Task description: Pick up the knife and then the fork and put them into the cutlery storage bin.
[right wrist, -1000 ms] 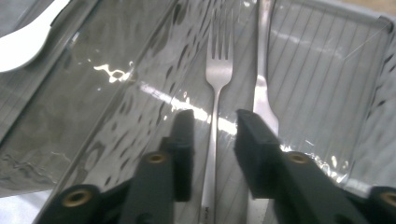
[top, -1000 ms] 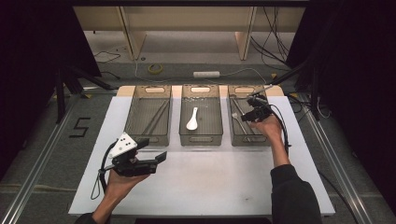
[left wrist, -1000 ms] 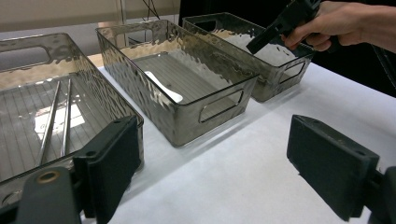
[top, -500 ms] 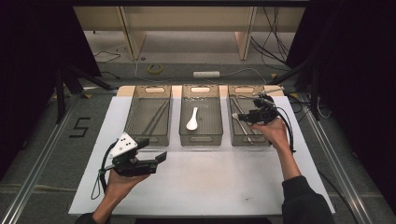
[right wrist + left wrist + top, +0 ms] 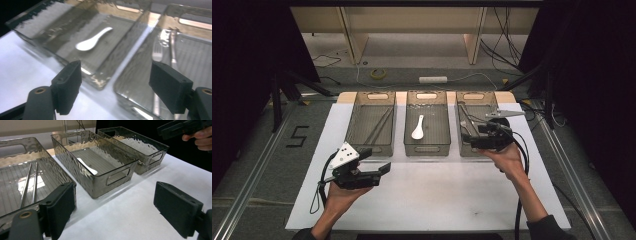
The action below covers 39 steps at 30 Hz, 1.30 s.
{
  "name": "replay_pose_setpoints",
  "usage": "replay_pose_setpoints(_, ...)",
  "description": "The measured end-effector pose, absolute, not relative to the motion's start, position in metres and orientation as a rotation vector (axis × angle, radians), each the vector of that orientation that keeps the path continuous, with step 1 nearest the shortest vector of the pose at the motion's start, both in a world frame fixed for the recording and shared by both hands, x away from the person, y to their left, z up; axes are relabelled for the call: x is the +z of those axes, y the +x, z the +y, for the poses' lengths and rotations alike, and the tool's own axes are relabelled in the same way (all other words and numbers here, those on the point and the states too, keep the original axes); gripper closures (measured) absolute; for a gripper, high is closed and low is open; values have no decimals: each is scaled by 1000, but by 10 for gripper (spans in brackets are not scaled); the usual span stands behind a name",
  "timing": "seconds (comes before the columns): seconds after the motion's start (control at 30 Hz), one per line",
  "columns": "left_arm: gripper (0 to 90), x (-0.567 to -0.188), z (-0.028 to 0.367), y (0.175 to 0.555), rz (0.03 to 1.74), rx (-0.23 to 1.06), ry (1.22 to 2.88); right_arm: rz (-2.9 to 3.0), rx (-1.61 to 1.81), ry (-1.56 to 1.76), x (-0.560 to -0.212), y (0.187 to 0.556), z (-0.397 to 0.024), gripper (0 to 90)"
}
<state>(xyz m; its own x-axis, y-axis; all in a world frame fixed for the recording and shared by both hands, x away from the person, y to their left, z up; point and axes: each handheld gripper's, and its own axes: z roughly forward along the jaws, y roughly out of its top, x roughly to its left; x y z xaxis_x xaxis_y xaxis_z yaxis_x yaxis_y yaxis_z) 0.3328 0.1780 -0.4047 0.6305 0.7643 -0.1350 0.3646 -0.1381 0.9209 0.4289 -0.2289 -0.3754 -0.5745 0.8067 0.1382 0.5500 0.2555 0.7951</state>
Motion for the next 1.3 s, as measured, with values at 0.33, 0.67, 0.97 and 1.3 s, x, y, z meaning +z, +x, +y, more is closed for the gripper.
replay_pose_setpoints(0.33, 166, -405, 177, 333, 924, 447, 1747, 2210, 1338, 1205, -386, 390, -227, 250)
replay_pose_setpoints(0.67, 166, -404, 175, 334, 923, 442, 1748, 2188, 1425, 1197, -408, 363, -236, 230)
replay_pose_setpoints(0.97, 166, -405, 175, 334, 923, 433, 1756, 2171, 1452, 1153, -412, 341, -239, 188)
replay_pose_setpoints(1.3, 163, -405, 175, 333, 910, 428, 1765, 2132, 1469, 1138, -416, 324, -242, 170)
